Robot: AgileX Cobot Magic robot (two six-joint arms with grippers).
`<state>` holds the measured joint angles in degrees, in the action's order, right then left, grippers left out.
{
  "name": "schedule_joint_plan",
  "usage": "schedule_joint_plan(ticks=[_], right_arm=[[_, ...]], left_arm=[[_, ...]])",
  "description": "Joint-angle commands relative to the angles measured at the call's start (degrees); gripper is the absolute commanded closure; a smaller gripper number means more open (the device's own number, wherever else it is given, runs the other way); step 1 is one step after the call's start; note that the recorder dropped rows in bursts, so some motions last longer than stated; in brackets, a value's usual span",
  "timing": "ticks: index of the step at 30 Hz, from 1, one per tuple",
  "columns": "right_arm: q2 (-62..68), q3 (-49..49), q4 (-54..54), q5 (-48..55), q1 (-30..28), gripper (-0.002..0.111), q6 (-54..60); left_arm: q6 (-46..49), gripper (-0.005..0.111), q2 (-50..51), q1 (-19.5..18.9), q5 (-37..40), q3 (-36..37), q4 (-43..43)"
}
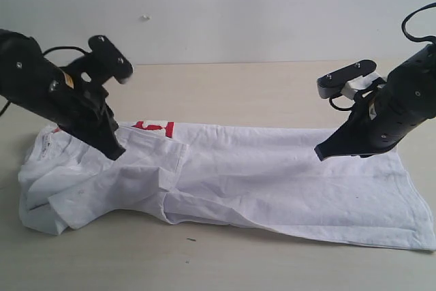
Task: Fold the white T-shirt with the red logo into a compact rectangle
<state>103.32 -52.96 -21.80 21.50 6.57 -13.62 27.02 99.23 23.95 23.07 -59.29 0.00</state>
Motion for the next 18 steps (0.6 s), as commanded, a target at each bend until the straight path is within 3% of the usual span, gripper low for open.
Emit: schedule_joint_plan(ticks=[1,6,12,18], right_arm=[[-0.6,0.1,0.1,-0.2,0.1,0.108,0.5],[-0.6,0.1,0.5,-0.7,0.1,0.108,0.4],[-0.6,0.1,1.5,-0.8,0.1,0.108,0.4],[-0.6,0.1,2.4,-1.1,0.1,0.108,0.4]], left_arm=[[-6.7,0.091,-5.5,-0.6,9.4,0.5,-5.5],[-6.7,0.058,-11.0,-1.2,19.2,5.4,-18.0],[-11.3,0.057,-15.0,-1.2,20.4,14.7,-20.0],[-12.7,0.057,-17.1,-1.2,10.3,22.6,-20.9]])
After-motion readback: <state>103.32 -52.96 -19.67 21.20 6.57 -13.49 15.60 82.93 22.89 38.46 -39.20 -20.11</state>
